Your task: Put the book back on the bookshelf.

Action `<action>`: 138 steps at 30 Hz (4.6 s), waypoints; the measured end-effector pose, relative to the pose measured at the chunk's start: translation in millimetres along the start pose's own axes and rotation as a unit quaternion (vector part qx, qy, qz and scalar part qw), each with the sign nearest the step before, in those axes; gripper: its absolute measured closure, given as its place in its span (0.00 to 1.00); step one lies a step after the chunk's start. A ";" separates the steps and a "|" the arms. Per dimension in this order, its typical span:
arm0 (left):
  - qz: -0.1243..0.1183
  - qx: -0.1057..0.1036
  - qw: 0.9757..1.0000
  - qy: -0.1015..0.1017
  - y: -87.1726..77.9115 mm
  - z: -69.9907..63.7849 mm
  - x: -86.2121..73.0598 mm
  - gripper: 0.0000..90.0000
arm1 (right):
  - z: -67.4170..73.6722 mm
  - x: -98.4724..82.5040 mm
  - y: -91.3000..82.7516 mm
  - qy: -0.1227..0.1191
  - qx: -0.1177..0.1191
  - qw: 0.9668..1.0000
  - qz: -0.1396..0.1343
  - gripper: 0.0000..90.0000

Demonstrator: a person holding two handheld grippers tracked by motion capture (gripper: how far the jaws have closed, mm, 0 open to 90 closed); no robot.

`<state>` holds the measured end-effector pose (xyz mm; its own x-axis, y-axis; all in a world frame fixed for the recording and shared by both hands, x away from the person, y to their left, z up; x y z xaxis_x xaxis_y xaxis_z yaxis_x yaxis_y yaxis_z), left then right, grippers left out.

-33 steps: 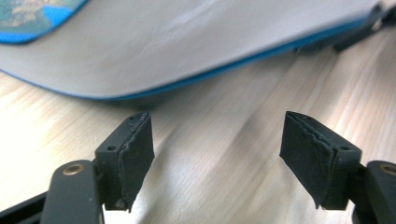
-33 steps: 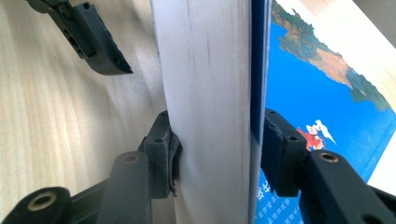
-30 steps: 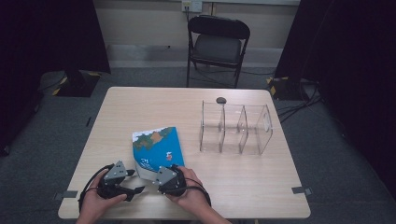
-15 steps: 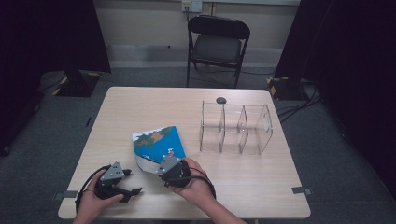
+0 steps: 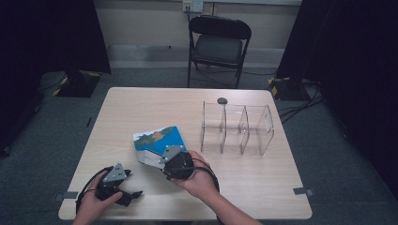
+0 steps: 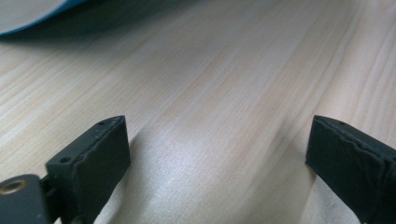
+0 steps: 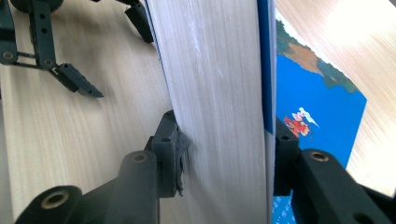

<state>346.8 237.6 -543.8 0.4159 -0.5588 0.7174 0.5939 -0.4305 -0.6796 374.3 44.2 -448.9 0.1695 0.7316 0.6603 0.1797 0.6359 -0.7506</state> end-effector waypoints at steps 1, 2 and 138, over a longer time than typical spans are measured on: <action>0.000 0.000 1.000 0.000 0.0 0.0 0.0 0.05 | -0.5 0.6 -0.8 0.001 0.001 1.000 0.000 0.64; 0.001 0.000 1.000 0.007 0.1 0.5 0.0 0.05 | -0.5 0.6 -0.8 0.001 0.001 1.000 0.000 0.64; 0.003 -0.013 1.000 0.009 2.2 -1.3 1.5 0.00 | -68.7 94.7 -91.4 0.049 0.112 0.991 0.053 0.61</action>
<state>347.8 234.9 -544.4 0.4078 -0.5737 0.7103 0.5730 -0.4449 -0.6883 440.5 38.5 -316.1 0.2711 0.7768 0.5685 -0.0627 0.6036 -0.7948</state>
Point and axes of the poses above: each handheld gripper's, and its own axes: y roughly forward along the jaws, x roughly out of its top, z roughly to its left, the point moved 6 cm from there along y, roughly forward along the jaws, and after that the axes turned 13 degrees about x, right-handed, at the moved point
